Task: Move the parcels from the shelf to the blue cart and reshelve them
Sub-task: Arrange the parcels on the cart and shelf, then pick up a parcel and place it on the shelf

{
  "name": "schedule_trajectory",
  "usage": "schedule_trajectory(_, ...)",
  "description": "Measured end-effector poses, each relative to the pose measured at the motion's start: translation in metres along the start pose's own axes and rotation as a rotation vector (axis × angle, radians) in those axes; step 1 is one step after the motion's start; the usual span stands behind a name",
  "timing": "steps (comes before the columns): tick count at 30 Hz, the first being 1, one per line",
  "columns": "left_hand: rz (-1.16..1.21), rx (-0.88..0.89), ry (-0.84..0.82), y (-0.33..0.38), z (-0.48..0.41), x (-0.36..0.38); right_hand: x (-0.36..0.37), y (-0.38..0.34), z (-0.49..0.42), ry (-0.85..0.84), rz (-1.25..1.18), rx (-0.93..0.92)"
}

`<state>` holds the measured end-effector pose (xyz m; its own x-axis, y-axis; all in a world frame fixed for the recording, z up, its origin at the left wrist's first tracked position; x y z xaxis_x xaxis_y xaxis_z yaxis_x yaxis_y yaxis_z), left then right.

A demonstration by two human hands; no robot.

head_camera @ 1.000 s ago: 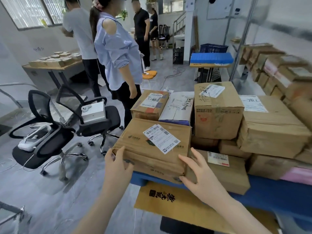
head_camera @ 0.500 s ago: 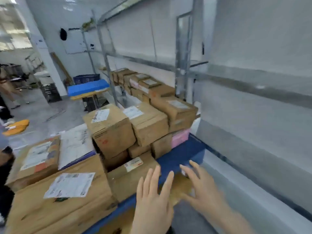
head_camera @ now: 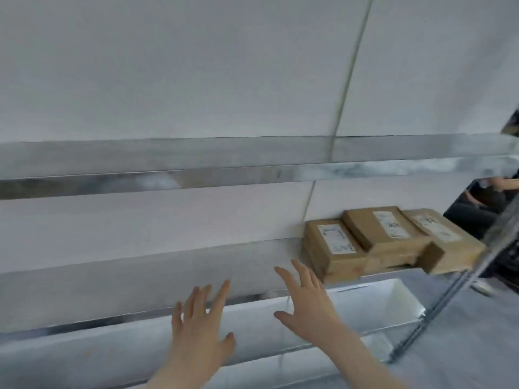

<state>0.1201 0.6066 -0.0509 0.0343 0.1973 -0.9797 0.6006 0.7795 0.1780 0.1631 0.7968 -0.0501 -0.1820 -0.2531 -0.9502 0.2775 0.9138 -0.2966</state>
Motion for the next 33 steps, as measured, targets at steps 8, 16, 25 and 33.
schedule_trajectory(8,0.166,0.075,-0.186,0.147,-0.132,0.105,-0.025,0.205,-0.041,-0.003,0.095,0.172)
schedule_trajectory(16,0.263,0.158,-0.223,0.217,-0.205,0.139,-0.012,0.274,-0.076,-0.046,0.070,0.235)
schedule_trajectory(25,0.622,0.053,-0.147,0.224,-0.240,0.173,0.011,0.268,-0.094,0.054,-0.162,0.206)
schedule_trajectory(33,0.631,-0.005,-0.001,0.178,-0.210,0.156,0.020,0.234,-0.094,0.085,-0.291,0.009)
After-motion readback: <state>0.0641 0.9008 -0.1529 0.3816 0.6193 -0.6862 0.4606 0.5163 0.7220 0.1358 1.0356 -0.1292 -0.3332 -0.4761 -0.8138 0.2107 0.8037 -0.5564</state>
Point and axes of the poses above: each hand's wrist, its own z-axis away from the middle knuckle, its own x-axis out of the palm, y = z × x, the point moved 10 cm from there along -z, towards the middle knuckle, and after that the axes turned 9 degrees about x, right-handed, at the moved point
